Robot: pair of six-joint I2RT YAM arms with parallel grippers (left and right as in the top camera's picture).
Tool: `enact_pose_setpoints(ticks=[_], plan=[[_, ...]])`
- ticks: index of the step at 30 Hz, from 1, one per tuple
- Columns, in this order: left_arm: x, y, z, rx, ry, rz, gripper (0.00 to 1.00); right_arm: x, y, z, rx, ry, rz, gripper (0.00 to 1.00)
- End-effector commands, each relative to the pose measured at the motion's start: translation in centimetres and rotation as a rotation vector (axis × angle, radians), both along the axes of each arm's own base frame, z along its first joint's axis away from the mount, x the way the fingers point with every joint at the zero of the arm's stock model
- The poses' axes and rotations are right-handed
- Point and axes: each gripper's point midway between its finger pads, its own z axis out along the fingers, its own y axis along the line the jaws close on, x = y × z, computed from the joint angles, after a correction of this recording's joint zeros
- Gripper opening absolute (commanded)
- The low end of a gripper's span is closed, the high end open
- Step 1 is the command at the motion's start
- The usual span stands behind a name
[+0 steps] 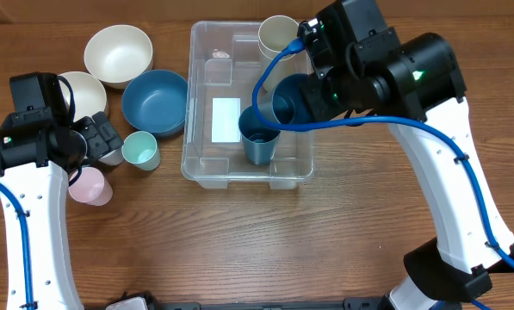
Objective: Pack container
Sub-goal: 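Carry the tall blue cup left and insert it into the container's blue cup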
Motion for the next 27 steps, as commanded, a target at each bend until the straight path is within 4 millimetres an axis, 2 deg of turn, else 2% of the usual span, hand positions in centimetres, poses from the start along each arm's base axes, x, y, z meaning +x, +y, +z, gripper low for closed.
enact_pose_setpoints(ticks=[1,9,22,24,26,27], plan=[[0.4,0.1,0.7,-0.008,-0.025,0.013,1.0,0.1,1.2,-0.2,0.035,0.005,0.037,0.04],[0.4,0.1,0.7,-0.008,-0.025,0.013,1.0,0.1,1.9,-0.7,0.054,0.032,0.053,0.04],[0.4,0.1,0.7,-0.008,-0.025,0.013,1.0,1.1,3.2,-4.6,-0.007,0.124,0.088,0.04],[0.4,0.1,0.7,-0.008,-0.025,0.013,1.0,1.2,3.3,-4.8,-0.008,0.126,0.088,0.14],[0.4,0.1,0.7,-0.008,-0.025,0.013,1.0,1.4,3.4,-4.6,-0.002,0.116,0.088,0.39],[0.4,0.1,0.7,-0.008,-0.025,0.013,1.0,1.5,3.5,-4.6,0.0,0.112,0.089,0.42]])
